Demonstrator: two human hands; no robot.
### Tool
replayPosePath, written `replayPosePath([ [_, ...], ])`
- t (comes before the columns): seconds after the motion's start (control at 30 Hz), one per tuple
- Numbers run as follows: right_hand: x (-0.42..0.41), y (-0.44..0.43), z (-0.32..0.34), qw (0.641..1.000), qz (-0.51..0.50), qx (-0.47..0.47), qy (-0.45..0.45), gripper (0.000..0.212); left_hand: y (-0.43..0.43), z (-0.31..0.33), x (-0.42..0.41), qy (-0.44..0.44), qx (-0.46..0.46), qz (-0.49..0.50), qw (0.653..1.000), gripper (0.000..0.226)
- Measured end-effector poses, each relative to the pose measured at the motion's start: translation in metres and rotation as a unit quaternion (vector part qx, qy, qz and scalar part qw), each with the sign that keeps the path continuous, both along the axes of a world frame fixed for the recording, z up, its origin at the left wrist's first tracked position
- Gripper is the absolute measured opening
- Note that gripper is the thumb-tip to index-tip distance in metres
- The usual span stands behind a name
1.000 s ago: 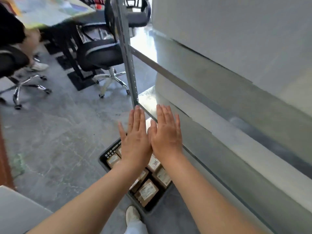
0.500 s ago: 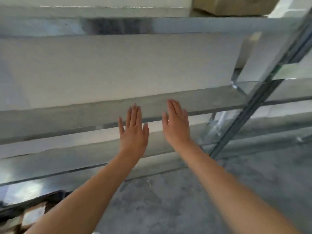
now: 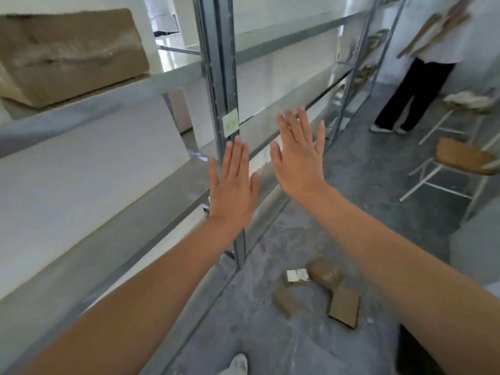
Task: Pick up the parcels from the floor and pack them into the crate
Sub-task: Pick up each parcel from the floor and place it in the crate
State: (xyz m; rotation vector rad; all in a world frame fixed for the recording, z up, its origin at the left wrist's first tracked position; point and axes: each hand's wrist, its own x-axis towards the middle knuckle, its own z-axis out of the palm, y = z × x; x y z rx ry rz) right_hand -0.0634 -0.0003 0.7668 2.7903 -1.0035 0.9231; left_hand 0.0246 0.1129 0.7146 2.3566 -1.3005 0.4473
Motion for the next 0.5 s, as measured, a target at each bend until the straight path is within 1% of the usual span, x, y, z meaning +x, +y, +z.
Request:
replayPosePath([
  [0.13, -0.008, -0.058, 0.010, 0.997, -0.074, -0.004, 0.007, 0.056, -0.076, 0.007, 0.006, -0.011, -0.012, -0.087, 0.996, 0.059],
  [0.23, -0.017, -0.101, 0.003, 0.993, -0.116, -0.003, 0.029, 0.056, -0.131, 0.009, 0.011, -0.014, -0.013, -0.146, 0.989, 0.059],
  [0.3, -0.025, -0.128, -0.006, 0.989, -0.143, 0.014, 0.032, 0.056, -0.166, 0.004, 0.011, -0.012, -0.008, -0.169, 0.986, 0.059],
  [0.37, -0.036, -0.152, -0.018, 0.985, -0.165, 0.047, 0.024, 0.056, -0.199, -0.006, 0.005, -0.013, 0.011, -0.186, 0.982, 0.059],
  [0.5, -0.067, -0.202, -0.056, 0.980, -0.169, 0.088, 0.050, 0.056, -0.260, -0.044, -0.023, 0.021, 0.064, -0.218, 0.974, 0.060],
])
